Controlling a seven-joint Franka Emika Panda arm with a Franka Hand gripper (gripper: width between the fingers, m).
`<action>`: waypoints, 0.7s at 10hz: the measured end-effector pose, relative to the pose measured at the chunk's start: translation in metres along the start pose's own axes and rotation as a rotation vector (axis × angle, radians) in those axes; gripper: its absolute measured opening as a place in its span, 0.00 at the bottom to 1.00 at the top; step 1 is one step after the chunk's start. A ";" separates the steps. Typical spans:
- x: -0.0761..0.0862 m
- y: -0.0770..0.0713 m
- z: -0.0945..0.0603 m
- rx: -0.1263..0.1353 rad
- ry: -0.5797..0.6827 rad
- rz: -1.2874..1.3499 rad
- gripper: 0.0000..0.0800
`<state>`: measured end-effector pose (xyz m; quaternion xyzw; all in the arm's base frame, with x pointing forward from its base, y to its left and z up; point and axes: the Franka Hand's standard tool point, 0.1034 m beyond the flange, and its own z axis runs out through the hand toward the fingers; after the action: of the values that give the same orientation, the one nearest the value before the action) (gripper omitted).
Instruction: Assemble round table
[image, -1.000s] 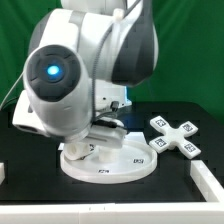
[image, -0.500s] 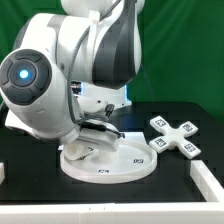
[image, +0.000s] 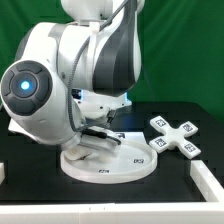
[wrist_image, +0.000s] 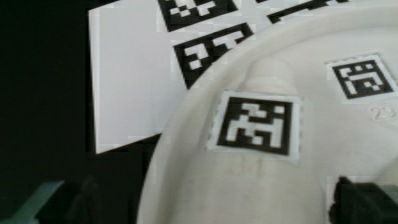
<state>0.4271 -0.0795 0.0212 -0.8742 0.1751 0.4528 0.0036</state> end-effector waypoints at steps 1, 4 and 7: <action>0.000 0.000 0.000 0.000 0.000 0.000 0.81; 0.000 0.000 0.000 0.000 0.000 0.000 0.51; -0.001 -0.001 -0.007 -0.002 -0.001 -0.008 0.51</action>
Offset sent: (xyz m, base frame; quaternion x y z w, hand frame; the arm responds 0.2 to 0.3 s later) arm 0.0000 0.0000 0.0000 0.0000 0.0000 0.0000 1.0000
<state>0.4322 -0.0792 0.0261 -0.8748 0.1710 0.4532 0.0046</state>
